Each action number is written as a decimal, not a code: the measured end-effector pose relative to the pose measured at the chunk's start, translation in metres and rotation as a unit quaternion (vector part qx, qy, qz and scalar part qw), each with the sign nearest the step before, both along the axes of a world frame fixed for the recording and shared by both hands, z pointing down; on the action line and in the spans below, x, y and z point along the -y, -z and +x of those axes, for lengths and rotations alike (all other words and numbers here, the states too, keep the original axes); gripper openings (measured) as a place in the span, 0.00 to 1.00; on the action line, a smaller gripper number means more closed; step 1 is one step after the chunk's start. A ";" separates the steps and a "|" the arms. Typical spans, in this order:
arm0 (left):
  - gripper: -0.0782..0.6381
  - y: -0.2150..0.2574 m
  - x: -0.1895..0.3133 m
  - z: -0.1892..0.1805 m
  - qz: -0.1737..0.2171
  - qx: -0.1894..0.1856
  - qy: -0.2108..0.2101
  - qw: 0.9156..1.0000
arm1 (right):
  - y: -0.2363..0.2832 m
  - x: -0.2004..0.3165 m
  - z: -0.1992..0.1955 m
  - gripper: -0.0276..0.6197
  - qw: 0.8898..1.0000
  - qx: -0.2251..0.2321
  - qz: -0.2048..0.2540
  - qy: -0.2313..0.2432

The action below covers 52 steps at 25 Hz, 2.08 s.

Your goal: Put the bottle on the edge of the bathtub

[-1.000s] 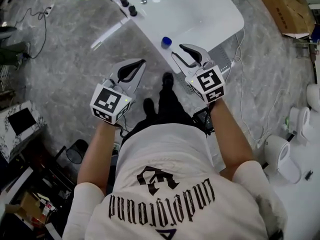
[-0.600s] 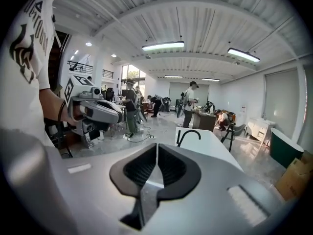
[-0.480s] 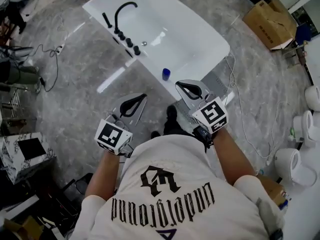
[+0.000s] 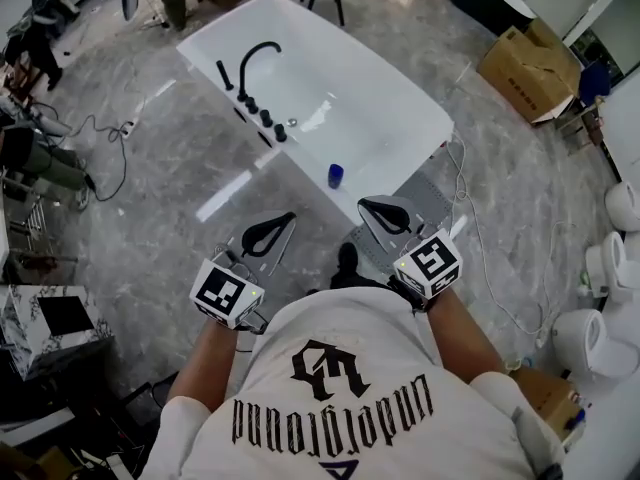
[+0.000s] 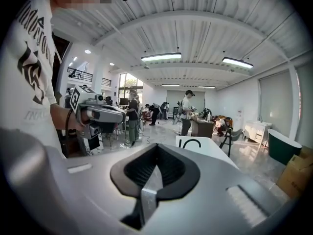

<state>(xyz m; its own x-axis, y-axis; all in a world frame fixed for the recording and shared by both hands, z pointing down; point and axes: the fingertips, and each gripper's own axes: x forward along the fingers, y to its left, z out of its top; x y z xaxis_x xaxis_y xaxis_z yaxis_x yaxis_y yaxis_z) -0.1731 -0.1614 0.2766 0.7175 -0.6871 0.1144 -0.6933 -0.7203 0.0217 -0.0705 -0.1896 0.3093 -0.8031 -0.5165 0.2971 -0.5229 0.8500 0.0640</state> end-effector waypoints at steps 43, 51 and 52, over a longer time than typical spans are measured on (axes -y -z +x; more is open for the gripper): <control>0.12 -0.003 -0.327 0.329 -0.034 -0.004 0.118 0.992 | 0.028 -0.322 0.313 0.05 0.992 0.042 0.012 0.121; 0.12 0.001 -0.357 0.324 -0.035 -0.006 0.116 0.993 | 0.030 -0.354 0.314 0.05 0.993 0.051 0.009 0.103; 0.12 0.002 -0.359 0.321 -0.035 -0.006 0.115 0.993 | 0.031 -0.356 0.311 0.05 0.994 0.052 0.008 0.099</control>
